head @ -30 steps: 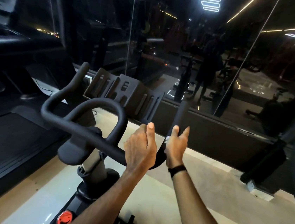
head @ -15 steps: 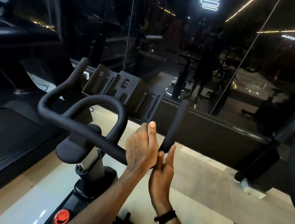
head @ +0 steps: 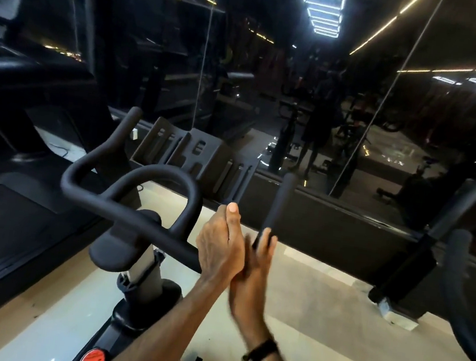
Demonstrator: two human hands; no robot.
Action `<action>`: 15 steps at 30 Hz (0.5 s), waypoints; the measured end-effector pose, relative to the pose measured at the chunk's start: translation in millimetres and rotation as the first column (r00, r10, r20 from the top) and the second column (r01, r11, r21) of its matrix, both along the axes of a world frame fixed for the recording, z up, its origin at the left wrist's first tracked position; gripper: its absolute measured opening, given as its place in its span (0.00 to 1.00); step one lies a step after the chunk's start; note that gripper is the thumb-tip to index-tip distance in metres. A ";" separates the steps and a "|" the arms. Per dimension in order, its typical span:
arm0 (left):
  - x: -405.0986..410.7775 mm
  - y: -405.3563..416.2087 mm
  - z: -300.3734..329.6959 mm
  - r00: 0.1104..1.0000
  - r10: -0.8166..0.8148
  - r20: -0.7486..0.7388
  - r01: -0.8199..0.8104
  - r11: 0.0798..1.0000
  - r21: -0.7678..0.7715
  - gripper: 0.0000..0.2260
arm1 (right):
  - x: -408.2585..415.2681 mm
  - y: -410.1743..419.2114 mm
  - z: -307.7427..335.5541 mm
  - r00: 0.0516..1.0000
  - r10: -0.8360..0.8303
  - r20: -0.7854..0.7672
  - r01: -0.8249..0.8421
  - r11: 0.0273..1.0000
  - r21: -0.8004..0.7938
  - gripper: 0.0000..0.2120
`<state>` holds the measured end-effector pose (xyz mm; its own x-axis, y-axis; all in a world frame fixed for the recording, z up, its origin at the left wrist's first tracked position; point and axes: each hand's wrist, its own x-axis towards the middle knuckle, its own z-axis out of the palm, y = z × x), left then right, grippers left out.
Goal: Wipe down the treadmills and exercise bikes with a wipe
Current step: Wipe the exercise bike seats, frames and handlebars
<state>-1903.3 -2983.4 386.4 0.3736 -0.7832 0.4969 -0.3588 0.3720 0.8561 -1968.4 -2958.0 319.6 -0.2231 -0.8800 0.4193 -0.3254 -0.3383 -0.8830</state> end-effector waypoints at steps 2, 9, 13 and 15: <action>0.1 3.7 1.8 0.999 -0.032 -0.009 0.032 0.999 -0.018 0.30 | 15.7 18.0 -9.3 0.999 0.039 0.037 -0.039 0.999 -0.014 0.32; 27.7 3.6 0.5 0.971 -0.150 -0.184 0.142 0.988 -0.059 0.22 | -13.8 -10.0 34.0 0.895 0.054 -0.443 -0.097 0.992 -0.076 0.25; 72.6 3.8 8.0 1.000 0.022 0.016 -0.020 0.995 -0.098 0.16 | -3.2 -15.7 75.3 0.997 -0.015 -0.069 0.010 0.997 -0.080 0.18; 93.9 -3.9 13.8 0.987 0.117 0.114 -0.108 0.991 -0.082 0.12 | 19.7 -10.9 73.8 0.993 0.016 -0.118 -0.016 1.000 0.003 0.16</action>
<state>-1809.5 -2987.3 400.2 0.3922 -0.6982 0.5989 -0.4993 0.3852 0.7761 -1948.8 -2968.9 393.4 -0.1581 -0.8838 0.4402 -0.4219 -0.3426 -0.8394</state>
